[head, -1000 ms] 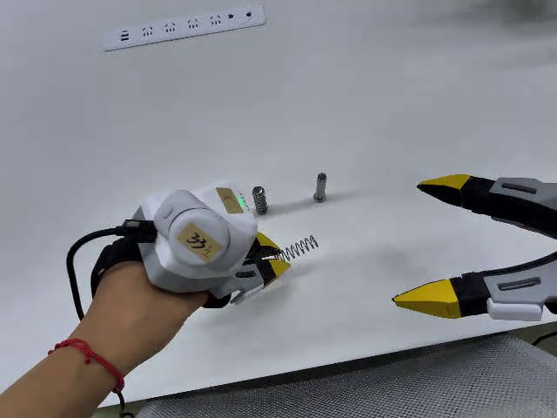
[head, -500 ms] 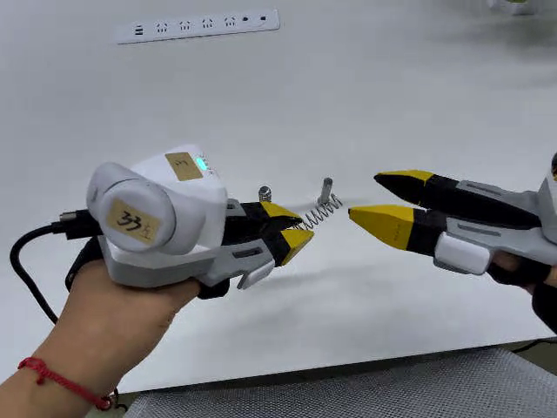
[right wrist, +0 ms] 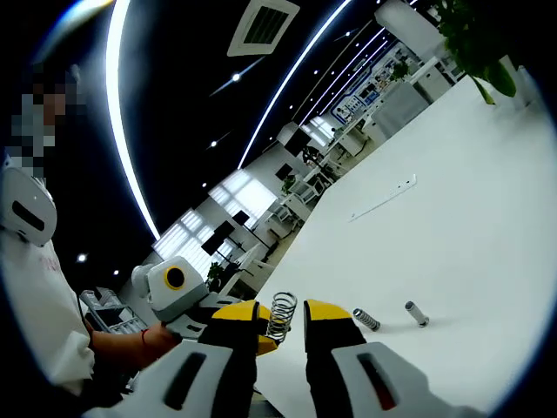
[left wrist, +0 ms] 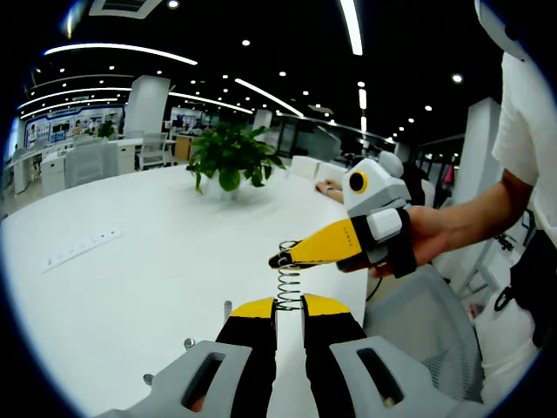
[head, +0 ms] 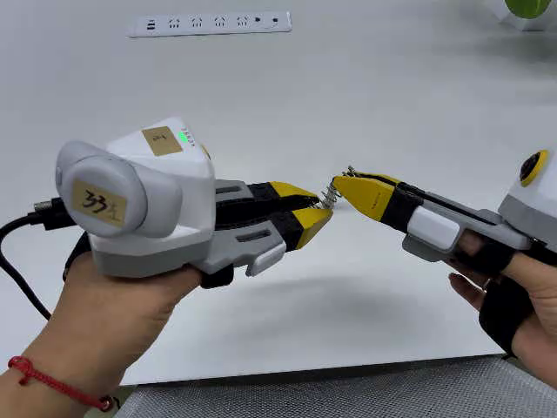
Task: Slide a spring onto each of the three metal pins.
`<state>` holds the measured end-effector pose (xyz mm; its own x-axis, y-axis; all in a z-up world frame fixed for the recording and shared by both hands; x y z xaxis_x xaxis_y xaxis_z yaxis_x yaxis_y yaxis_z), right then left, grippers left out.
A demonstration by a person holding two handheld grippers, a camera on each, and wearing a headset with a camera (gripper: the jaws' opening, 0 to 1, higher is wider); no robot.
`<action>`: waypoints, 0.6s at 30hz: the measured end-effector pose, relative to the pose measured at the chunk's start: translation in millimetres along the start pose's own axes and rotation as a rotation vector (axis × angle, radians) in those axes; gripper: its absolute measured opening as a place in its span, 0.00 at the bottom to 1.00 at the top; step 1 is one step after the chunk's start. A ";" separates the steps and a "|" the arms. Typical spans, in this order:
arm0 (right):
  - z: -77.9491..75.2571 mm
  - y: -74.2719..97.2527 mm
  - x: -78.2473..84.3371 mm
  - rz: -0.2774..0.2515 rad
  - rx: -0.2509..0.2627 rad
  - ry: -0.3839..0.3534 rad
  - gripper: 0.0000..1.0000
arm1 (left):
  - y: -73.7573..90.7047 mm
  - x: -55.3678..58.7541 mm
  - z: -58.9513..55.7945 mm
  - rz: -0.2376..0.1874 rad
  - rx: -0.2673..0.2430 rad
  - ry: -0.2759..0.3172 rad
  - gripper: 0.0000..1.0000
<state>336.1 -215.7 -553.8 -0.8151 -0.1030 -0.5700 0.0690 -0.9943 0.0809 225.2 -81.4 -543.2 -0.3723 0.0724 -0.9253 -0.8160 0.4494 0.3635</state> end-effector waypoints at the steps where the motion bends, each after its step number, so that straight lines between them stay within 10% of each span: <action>1: 0.9 -0.5 0.3 -0.001 -0.003 -0.006 0.19 | 0.0 -0.3 -0.1 -0.001 0.001 -0.001 0.10; 18: 8.6 -1.1 -5.6 0.066 -0.004 0.086 0.11 | -1.1 -0.3 -1.7 -0.008 0.034 -0.028 0.11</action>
<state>335.7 -213.8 -543.7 -0.7563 -0.1698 -0.6318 0.1230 -0.9854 0.1177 225.4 -83.5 -543.2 -0.3526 0.0931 -0.9311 -0.8035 0.4798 0.3523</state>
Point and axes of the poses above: the centre of the closed fingertips' face, and the gripper's own axes: y roughly backward along the fingers, z roughly to its left, x roughly out of its underside, the point moved 10 cm from there along y, roughly backward along the fingers, and after that the axes turned 8 degrees about -y, right-handed, at the moved point
